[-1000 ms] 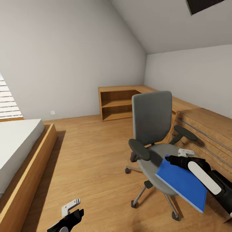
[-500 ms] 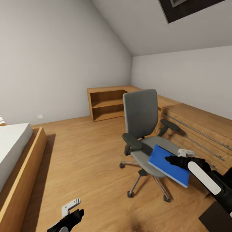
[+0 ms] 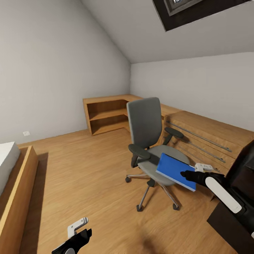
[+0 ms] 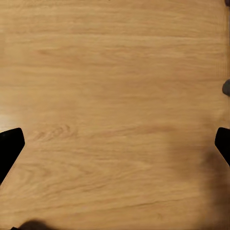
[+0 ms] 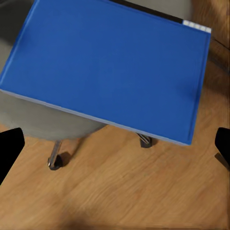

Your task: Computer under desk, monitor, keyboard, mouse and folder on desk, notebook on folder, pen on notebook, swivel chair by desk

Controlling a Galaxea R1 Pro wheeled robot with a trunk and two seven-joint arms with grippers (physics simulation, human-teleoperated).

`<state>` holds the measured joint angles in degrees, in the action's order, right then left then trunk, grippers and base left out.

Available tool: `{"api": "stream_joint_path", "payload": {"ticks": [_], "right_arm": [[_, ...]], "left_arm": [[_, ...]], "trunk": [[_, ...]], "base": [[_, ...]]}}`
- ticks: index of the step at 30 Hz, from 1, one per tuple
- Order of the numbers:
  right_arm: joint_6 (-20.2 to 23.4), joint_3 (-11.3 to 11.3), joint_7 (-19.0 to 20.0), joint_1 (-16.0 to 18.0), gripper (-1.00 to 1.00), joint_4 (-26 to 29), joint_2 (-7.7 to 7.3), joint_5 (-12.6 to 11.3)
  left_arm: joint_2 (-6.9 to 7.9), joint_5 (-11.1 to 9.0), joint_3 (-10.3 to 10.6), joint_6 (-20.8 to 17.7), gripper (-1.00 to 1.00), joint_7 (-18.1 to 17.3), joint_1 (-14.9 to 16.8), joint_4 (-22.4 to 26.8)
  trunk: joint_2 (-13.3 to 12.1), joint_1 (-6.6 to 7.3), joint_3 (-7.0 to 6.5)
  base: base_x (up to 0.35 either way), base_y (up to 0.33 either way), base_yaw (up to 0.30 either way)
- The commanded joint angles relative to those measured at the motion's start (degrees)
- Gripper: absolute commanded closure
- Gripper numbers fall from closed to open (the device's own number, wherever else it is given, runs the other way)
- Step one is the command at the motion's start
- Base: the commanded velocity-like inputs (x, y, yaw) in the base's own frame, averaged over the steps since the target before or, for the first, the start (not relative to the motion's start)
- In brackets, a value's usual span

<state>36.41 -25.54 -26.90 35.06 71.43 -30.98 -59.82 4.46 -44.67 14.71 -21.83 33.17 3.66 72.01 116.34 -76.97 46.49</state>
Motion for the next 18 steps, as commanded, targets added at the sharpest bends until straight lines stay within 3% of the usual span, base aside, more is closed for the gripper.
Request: {"api": "stream_joint_path", "payload": {"ticks": [1, 18], "right_arm": [[0.0, -0.2, -0.6, 0.1, -1.0, 0.1, -0.05, -0.6], [-0.1, -0.3, -0.5, 0.1, -1.0, 0.0, -0.01, -0.6]], "left_arm": [[0.05, -0.4, 0.1, -0.1, -1.0, 0.5, 0.0, 0.1], [0.09, -0.4, 0.1, 0.0, -1.0, 0.5, 0.0, 0.3]], "trunk": [[0.0, 0.01, 0.01], [0.0, 0.01, -0.73]], "base": [[-0.013, 0.084, -0.265], [-0.002, 0.014, -0.265]]}}
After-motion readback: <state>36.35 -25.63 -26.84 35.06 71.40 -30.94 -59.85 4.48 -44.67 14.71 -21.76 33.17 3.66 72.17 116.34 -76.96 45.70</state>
